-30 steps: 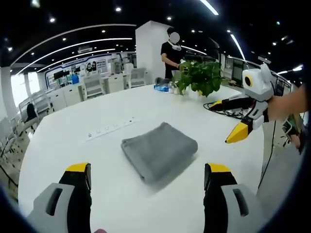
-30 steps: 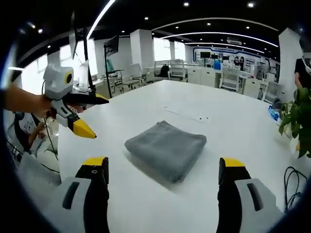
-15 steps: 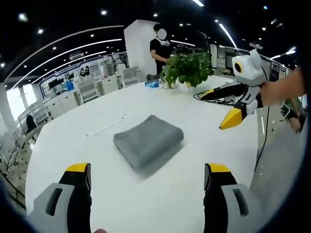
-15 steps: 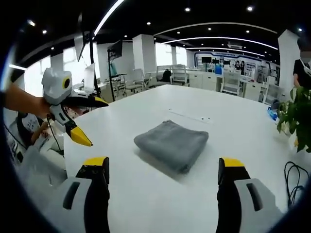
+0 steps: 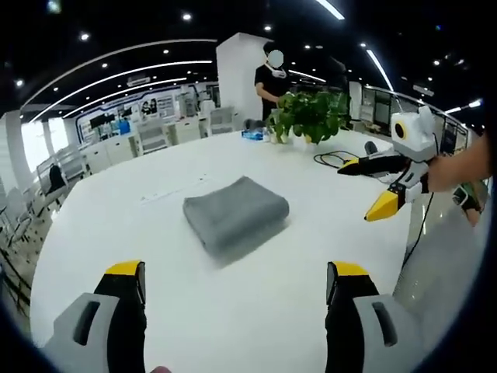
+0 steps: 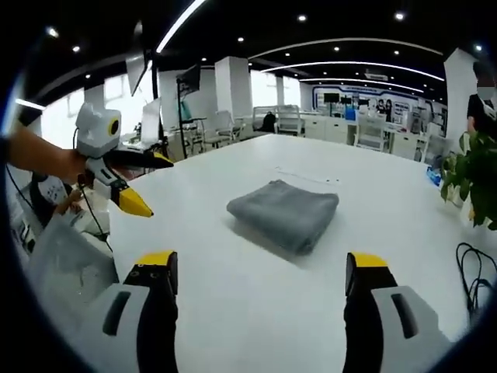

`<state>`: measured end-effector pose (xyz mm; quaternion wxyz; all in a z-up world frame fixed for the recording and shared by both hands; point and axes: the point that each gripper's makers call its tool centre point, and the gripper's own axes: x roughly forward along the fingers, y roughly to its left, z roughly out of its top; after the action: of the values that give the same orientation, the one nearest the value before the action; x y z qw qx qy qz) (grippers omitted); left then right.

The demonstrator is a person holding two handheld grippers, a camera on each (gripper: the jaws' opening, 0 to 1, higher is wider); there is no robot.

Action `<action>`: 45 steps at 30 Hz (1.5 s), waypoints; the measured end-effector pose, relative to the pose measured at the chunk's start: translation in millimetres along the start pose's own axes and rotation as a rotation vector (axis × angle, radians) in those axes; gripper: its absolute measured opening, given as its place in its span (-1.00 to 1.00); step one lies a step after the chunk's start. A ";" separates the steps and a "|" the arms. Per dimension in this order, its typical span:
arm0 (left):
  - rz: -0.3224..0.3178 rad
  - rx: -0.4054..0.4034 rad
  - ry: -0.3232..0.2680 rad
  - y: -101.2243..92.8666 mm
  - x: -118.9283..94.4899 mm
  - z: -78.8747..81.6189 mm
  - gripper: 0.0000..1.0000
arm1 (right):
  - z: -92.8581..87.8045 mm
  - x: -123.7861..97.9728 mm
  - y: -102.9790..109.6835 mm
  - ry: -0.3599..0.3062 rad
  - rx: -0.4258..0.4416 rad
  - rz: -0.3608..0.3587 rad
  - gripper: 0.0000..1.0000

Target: Fold the towel on the table until its edges align and the towel forms a compact rectangular stack.

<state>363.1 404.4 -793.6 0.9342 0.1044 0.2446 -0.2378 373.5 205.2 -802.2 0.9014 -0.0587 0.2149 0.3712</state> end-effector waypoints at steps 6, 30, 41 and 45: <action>0.023 -0.020 0.004 -4.9 -11.0 -19.0 0.99 | -10.3 -11.6 3.6 -0.007 0.003 -0.010 0.77; 0.102 0.031 0.008 -26.4 -37.1 -49.0 0.98 | -32.1 -61.7 31.6 -0.007 -0.081 -0.003 0.79; 0.152 0.003 -0.002 -17.3 -37.9 -63.3 0.93 | -43.0 -64.9 29.6 -0.015 -0.027 -0.053 0.98; 0.148 0.011 0.019 -22.7 -37.6 -67.8 0.94 | -44.9 -64.2 27.1 -0.011 0.003 -0.057 0.98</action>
<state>295.4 420.7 -834.5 0.9463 0.1297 0.2438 -0.1682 298.6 171.3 -813.5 0.9130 -0.0615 0.2085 0.3452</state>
